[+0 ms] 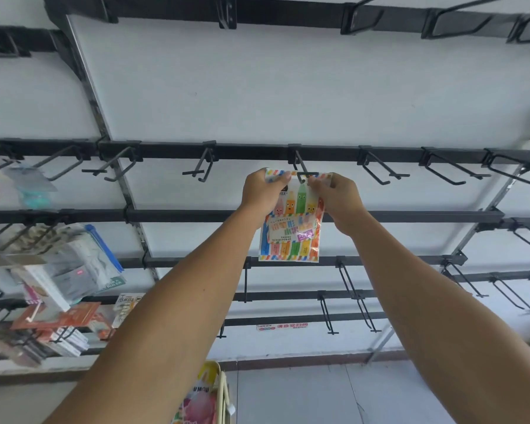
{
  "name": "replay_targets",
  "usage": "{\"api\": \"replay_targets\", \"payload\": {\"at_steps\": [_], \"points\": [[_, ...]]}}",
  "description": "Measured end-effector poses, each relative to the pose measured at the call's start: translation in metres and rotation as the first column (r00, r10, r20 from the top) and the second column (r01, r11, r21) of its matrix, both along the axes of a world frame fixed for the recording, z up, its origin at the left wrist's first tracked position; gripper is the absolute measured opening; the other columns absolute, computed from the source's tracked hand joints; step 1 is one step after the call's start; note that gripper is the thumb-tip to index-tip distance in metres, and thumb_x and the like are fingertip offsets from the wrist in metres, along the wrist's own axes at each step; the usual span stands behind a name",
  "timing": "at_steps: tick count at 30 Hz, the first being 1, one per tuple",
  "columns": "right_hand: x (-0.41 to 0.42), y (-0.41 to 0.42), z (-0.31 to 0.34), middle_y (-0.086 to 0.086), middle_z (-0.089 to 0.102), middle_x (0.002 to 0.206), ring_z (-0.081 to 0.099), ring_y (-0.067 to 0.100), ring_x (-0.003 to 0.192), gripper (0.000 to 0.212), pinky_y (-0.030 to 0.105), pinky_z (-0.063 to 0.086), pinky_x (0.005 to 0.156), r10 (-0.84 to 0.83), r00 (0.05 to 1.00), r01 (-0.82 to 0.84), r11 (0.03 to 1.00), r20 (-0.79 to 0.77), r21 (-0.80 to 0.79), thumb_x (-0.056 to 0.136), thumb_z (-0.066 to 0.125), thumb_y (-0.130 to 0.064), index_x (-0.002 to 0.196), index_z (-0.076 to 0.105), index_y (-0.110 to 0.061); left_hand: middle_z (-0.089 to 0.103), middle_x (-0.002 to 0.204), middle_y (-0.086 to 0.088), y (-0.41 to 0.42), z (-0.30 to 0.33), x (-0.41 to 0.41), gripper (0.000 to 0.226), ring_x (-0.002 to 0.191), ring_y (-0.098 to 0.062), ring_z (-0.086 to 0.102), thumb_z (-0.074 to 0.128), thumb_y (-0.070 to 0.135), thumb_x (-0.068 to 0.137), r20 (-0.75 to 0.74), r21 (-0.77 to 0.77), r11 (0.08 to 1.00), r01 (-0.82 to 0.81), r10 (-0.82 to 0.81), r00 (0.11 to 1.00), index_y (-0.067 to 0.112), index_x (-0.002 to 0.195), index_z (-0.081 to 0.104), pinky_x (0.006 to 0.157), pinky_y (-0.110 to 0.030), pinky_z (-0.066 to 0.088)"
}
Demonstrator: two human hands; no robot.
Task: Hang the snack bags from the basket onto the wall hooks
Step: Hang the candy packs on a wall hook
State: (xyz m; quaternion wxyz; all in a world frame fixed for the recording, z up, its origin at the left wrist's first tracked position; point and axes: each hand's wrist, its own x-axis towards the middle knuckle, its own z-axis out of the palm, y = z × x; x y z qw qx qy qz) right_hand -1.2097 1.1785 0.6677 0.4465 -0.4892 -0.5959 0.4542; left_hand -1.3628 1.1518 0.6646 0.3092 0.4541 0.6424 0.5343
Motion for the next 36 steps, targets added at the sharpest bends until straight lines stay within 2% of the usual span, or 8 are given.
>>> {"api": "replay_targets", "payload": {"at_steps": [3,7,11,14,17,20,26,36], "points": [[-0.005,0.011,0.004,0.002,0.07,0.081,0.073,0.015,0.074,0.02,0.029,0.058,0.067,-0.05,0.995,0.047,0.998,0.09,0.035,0.102,0.054,-0.028,0.095,0.061,-0.01,0.072,0.101,-0.003,0.011,-0.001,-0.003,0.027,0.085,-0.018,0.072,0.058,0.043,0.098,0.015,-0.003,1.0,-0.006,0.006,1.0,0.018,0.109,0.056,0.079,-0.039,0.061],[-0.006,0.023,0.003,0.001,0.068,0.079,0.059,0.008,0.058,0.023,0.02,0.042,0.047,-0.129,0.978,0.118,0.99,0.166,0.072,0.102,0.051,-0.027,0.1,0.062,-0.007,0.072,0.105,-0.004,0.023,-0.004,-0.007,0.023,0.087,-0.016,0.072,0.055,0.037,0.101,0.002,0.001,1.0,-0.021,0.021,1.0,0.016,0.111,0.056,0.078,-0.036,0.062],[-0.01,0.027,-0.003,0.004,0.071,0.098,0.065,0.01,0.073,0.025,0.024,0.048,0.057,-0.146,0.961,0.13,0.988,0.237,0.082,0.103,0.047,-0.03,0.11,0.06,-0.01,0.071,0.112,-0.003,0.024,-0.004,-0.011,0.024,0.093,-0.017,0.071,0.054,0.035,0.102,-0.075,0.007,0.998,-0.056,0.056,0.996,0.016,0.116,0.057,0.077,-0.035,0.062],[-0.01,0.021,-0.01,0.003,0.069,0.114,0.064,0.012,0.081,0.029,0.022,0.047,0.058,-0.164,0.958,0.148,0.985,0.237,0.086,0.103,0.05,-0.032,0.125,0.056,-0.013,0.065,0.127,-0.002,0.018,-0.005,-0.018,0.028,0.101,-0.016,0.066,0.053,0.031,0.103,-0.125,0.017,0.998,-0.053,0.055,0.991,0.017,0.126,0.053,0.07,-0.024,0.054],[-0.007,0.007,-0.021,0.001,0.062,0.132,0.061,0.013,0.094,0.041,0.018,0.047,0.06,-0.197,0.949,0.178,0.979,0.246,0.097,0.102,0.052,-0.032,0.14,0.047,-0.017,0.051,0.146,-0.006,0.003,-0.013,-0.025,0.039,0.125,-0.023,0.056,0.053,0.025,0.103,-0.18,0.001,0.999,-0.035,0.034,0.983,0.015,0.14,0.044,0.084,-0.028,0.05],[-0.006,-0.014,-0.039,0.003,0.054,0.141,0.061,0.02,0.115,0.044,0.026,0.048,0.078,-0.234,0.922,0.209,0.971,0.309,0.114,0.102,0.051,-0.029,0.143,0.043,-0.016,0.043,0.152,-0.008,-0.02,-0.025,-0.03,0.045,0.132,-0.024,0.051,0.052,0.023,0.104,-0.3,-0.012,1.0,-0.016,0.011,0.954,0.013,0.145,0.038,0.086,-0.027,0.047],[-0.026,-0.076,-0.076,0.007,0.055,0.133,0.051,0.024,0.121,0.035,0.037,0.047,0.093,-0.279,0.798,0.15,0.951,0.535,0.271,0.102,0.048,-0.026,0.134,0.051,-0.014,0.051,0.146,-0.003,-0.082,-0.07,-0.051,0.039,0.126,-0.023,0.055,0.051,0.029,0.103,-0.632,-0.115,0.992,0.053,-0.114,0.767,0.018,0.141,0.047,0.094,-0.035,0.05],[-0.127,-0.205,-0.15,0.007,0.051,0.144,0.042,0.028,0.133,0.041,0.046,0.042,0.105,-0.1,0.53,-0.118,0.975,0.842,0.19,0.101,0.043,-0.026,0.141,0.048,-0.016,0.059,0.132,-0.006,-0.215,-0.159,-0.165,0.036,0.117,-0.029,0.055,0.045,0.033,0.102,-0.816,-0.287,0.952,0.11,-0.303,0.492,0.016,0.132,0.055,0.089,-0.043,0.046]]}}
